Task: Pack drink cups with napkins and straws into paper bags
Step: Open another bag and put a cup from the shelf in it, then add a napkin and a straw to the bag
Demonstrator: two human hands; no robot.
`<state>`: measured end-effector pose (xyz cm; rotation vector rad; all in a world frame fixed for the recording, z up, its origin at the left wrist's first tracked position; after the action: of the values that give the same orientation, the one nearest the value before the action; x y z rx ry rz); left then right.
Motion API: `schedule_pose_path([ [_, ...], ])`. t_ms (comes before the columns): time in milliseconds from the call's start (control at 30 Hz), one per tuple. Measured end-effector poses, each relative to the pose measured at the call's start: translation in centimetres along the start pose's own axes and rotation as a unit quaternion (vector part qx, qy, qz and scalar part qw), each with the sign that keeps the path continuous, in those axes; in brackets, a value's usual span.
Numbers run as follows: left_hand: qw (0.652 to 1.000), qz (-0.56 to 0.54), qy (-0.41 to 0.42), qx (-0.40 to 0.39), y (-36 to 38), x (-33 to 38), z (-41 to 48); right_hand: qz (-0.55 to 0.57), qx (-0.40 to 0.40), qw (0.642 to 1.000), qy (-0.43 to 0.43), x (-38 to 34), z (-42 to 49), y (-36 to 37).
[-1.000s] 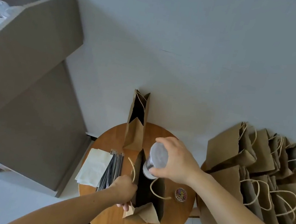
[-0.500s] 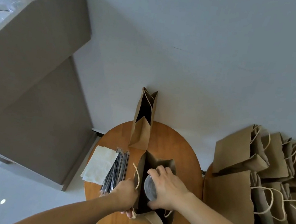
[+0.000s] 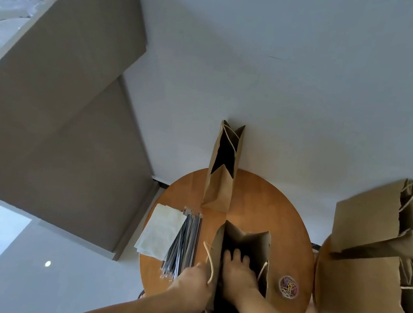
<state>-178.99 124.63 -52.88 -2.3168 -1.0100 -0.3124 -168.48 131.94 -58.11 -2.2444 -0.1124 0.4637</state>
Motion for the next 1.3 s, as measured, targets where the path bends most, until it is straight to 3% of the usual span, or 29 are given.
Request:
schedule_pose_path([
  [467,0.999,0.049,0.013,0.005,-0.2,0.2,0.3,0.053,-0.014,0.998,0.04,1.6,0.8,2.1],
  [733,0.996,0.054,0.061,-0.037,-1.7,0.7,-0.7,-0.04,-0.057,0.998,-0.009,-1.5,-5.0,-6.4],
  [933,0.982,0.111,0.113,-0.102,-3.0,1.5,-1.9,-0.08,0.048,0.994,-0.049,-2.8,-9.4,-14.8],
  [1133,0.965,0.191,0.152,-0.093,-6.1,1.4,-1.8,-0.077,0.14,0.986,-0.056,-4.3,-9.9,-20.3],
  [1200,0.961,0.213,0.161,-0.074,-7.7,0.9,-1.6,-0.072,0.184,0.978,-0.068,-5.6,-9.4,-21.4],
  [1300,0.958,0.244,0.15,0.017,-11.4,-0.4,-0.9,-0.002,0.202,0.974,-0.103,-8.5,-7.5,-21.1],
])
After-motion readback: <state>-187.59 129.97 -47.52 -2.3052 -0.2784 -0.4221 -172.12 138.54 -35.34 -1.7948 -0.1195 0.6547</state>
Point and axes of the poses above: each hand's wrist, its own z-axis towards the middle knuckle, its own y-axis out of the palm, x = y × z, the point moved 6 cm from there along z, towards the middle knuckle, and after that the axes turned 12 degrees about z, right-handed, at the moved point
